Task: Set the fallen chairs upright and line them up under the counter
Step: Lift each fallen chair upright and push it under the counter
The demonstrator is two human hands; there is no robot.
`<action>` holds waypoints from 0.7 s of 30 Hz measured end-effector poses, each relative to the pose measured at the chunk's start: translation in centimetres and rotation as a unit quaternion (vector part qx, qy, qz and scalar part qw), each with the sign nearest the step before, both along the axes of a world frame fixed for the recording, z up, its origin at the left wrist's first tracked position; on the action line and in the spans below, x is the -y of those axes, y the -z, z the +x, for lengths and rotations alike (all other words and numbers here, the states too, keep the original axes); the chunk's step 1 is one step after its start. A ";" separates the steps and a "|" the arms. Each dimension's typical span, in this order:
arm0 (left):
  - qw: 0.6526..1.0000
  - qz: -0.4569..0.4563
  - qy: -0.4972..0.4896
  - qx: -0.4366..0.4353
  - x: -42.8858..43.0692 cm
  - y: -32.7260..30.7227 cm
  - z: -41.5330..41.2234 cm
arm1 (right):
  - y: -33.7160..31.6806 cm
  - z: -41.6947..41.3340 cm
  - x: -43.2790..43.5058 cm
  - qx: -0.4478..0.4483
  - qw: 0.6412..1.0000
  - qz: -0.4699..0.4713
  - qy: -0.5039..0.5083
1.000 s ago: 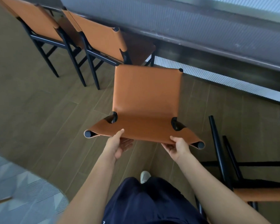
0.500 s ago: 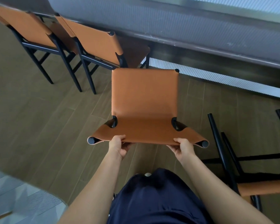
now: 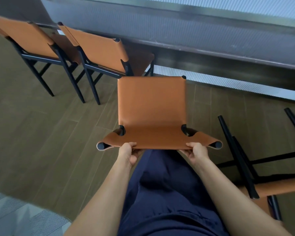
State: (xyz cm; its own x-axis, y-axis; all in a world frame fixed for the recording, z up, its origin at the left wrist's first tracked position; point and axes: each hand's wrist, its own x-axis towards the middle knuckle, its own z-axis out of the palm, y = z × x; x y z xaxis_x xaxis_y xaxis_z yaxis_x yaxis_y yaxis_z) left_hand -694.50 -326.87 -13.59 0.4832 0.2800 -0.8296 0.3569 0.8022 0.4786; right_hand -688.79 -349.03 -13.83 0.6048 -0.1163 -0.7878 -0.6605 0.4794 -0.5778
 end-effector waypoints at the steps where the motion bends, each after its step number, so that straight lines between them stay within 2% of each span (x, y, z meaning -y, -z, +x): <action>1: 1.000 0.006 0.002 0.004 -0.3 -0.2 0.2 | -0.4 0.2 -0.2 0.007 1.000 -0.003 -0.002; 10: 0.998 0.030 0.048 0.009 -1.9 -1.1 0.9 | -1.5 0.4 -1.5 0.016 1.000 -0.007 0.024; 21: 0.999 0.011 0.030 0.029 -3.4 -1.6 1.6 | -3.2 1.6 -3.0 0.030 0.997 -0.051 0.045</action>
State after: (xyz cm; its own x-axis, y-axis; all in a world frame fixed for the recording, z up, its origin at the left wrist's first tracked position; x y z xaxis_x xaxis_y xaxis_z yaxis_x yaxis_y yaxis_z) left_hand -692.93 -323.47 -12.04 0.5466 0.2668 -0.7938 0.3759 0.7689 0.5172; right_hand -687.21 -346.06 -10.63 0.6334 -0.2503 -0.7322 -0.5807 0.4716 -0.6636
